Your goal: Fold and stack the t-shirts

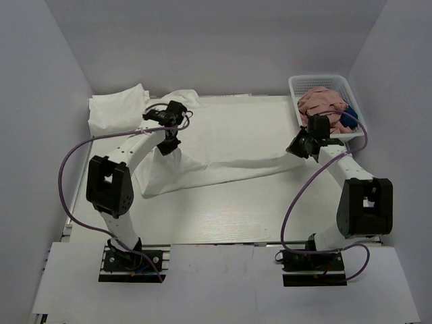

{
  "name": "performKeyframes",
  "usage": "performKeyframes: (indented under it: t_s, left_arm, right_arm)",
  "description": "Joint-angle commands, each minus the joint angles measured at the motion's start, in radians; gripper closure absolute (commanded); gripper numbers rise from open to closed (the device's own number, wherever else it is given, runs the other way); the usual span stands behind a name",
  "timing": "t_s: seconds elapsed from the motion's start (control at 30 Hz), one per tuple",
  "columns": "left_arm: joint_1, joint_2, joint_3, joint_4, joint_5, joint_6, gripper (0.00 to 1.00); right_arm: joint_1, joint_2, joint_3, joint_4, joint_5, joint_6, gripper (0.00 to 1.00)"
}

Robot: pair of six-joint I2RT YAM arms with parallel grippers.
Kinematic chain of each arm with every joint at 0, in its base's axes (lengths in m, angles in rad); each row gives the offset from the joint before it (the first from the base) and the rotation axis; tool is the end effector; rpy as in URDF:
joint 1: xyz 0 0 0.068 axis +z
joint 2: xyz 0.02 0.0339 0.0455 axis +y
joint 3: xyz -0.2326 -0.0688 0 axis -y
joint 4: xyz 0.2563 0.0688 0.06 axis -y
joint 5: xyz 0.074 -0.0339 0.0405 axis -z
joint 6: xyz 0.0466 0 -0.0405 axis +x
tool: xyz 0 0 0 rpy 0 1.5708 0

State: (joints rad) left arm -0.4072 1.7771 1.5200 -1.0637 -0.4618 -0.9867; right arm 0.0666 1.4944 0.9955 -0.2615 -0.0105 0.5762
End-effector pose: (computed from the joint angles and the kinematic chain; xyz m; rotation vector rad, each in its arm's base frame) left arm 0.3382 -0.1233 0.2219 -0.8306 2.5125 0.2635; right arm 0.3426 0.0233 0.1924 0.5885 2.2804 0.3308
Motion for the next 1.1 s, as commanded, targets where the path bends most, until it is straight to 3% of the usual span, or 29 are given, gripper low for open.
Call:
performKeyframes:
  t_s: [0.0, 0.37, 0.4, 0.43, 0.47, 0.53, 0.57, 0.63, 0.67, 0.77, 1.03, 1.07]
  left_arm:
    - [0.021, 0.022, 0.084, 0.018, -0.006, 0.068, 1.00]
    - [0.091, 0.191, 0.252, 0.042, 0.018, 0.143, 0.98]
    - [0.103, 0.200, 0.252, 0.069, 0.018, 0.158, 0.89]
    - [0.103, 0.218, 0.262, 0.080, 0.018, 0.169, 0.64]
    - [0.116, 0.229, 0.276, 0.097, 0.031, 0.183, 0.56]
    - [0.129, 0.260, 0.340, 0.097, 0.048, 0.194, 0.28]
    - [0.140, 0.292, 0.367, 0.076, 0.048, 0.194, 0.01]
    - [0.152, 0.317, 0.434, 0.032, 0.048, 0.194, 0.01]
    - [0.153, 0.317, 0.443, 0.031, 0.058, 0.194, 0.01]
    - [0.162, 0.279, 0.382, 0.040, 0.074, 0.194, 0.01]
    - [0.162, 0.021, -0.078, 0.154, 0.157, 0.145, 0.01]
    - [0.162, -0.029, -0.118, 0.168, 0.157, 0.134, 0.01]
  right_arm:
    - [-0.001, 0.047, 0.066, 0.015, 0.001, 0.001, 1.00]
    - [-0.004, 0.199, 0.207, 0.008, 0.072, -0.007, 1.00]
    - [0.001, 0.202, 0.210, 0.008, 0.076, -0.006, 1.00]
    - [0.002, 0.214, 0.221, 0.005, 0.081, -0.006, 0.99]
    - [0.002, 0.220, 0.224, 0.007, 0.083, -0.004, 0.93]
    - [0.001, 0.245, 0.264, -0.007, 0.040, -0.056, 0.81]
    - [0.010, 0.247, 0.278, -0.016, 0.032, -0.068, 0.62]
    - [0.021, 0.242, 0.295, -0.025, 0.020, -0.117, 0.41]
    - [0.041, 0.237, 0.296, -0.024, -0.018, -0.134, 0.10]
    - [0.082, 0.185, 0.269, -0.028, -0.020, -0.157, 0.10]
    - [0.222, 0.156, 0.152, 0.021, -0.114, -0.252, 0.10]
    - [0.305, 0.168, 0.172, 0.015, -0.100, -0.298, 0.10]
